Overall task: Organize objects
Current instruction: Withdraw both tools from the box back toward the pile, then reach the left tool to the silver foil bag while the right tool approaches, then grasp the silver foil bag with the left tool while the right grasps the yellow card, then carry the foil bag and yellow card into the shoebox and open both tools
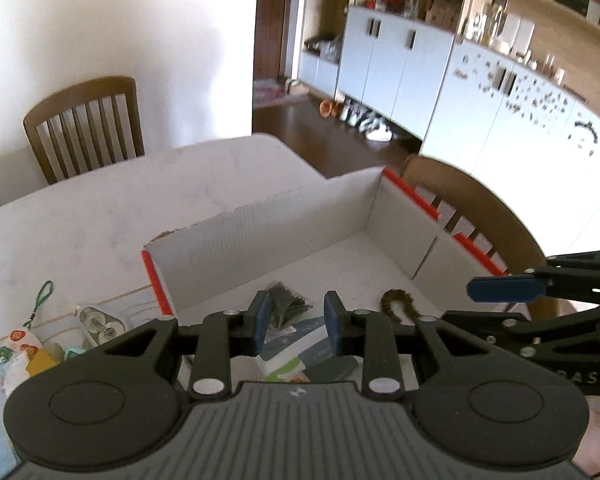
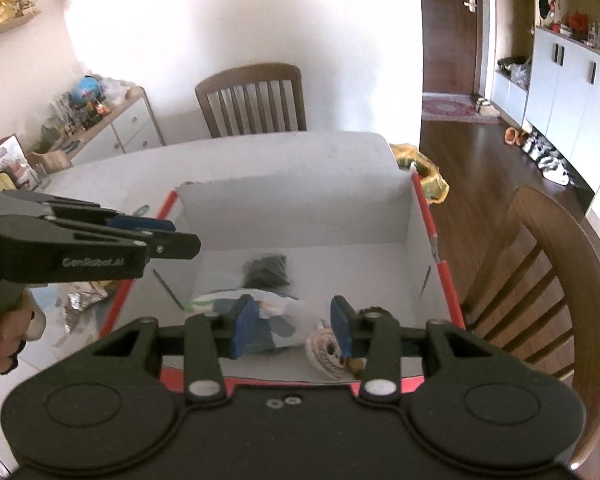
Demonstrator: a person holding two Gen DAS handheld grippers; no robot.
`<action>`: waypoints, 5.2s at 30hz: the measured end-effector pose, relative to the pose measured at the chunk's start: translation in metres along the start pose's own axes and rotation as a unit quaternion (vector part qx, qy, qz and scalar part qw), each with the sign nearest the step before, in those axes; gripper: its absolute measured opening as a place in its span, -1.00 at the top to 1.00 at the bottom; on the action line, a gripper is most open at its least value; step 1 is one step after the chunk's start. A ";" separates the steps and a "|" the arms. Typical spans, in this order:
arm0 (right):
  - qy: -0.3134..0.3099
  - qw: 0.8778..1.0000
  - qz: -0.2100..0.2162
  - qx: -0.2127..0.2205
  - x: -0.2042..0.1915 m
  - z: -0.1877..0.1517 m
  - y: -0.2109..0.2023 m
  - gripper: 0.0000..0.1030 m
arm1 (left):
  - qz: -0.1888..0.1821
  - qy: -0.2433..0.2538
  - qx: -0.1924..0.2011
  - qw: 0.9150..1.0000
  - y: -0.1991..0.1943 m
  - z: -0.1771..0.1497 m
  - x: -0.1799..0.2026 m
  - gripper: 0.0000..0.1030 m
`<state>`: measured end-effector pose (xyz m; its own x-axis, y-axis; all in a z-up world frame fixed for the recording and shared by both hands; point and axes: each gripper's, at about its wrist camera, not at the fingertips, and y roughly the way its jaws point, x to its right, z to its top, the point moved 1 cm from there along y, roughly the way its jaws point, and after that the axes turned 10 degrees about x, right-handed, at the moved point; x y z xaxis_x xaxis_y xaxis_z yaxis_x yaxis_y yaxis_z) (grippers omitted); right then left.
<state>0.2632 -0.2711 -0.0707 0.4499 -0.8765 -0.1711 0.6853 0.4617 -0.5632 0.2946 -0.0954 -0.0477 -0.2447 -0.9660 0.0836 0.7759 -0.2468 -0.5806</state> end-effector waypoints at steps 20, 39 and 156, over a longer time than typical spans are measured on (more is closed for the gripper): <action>0.006 0.998 0.001 0.060 -0.073 -0.003 -0.036 -0.19 | 0.008 -0.004 0.089 0.996 -0.108 -0.040 -0.035 -0.27; 0.018 0.996 0.006 0.091 -0.143 -0.008 -0.032 -0.86 | 0.038 -0.046 0.117 0.991 -0.165 -0.079 -0.123 -0.81; 0.009 1.000 0.010 -0.028 -0.207 -0.003 0.039 0.47 | 0.035 -0.056 0.067 0.996 -0.141 -0.100 -0.160 0.08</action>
<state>0.1951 -0.0718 -0.0601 0.4526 -0.8697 -0.1970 0.6430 0.4713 -0.6037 0.1663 0.1016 -0.0603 -0.1271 -0.9818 0.1408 0.8610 -0.1797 -0.4759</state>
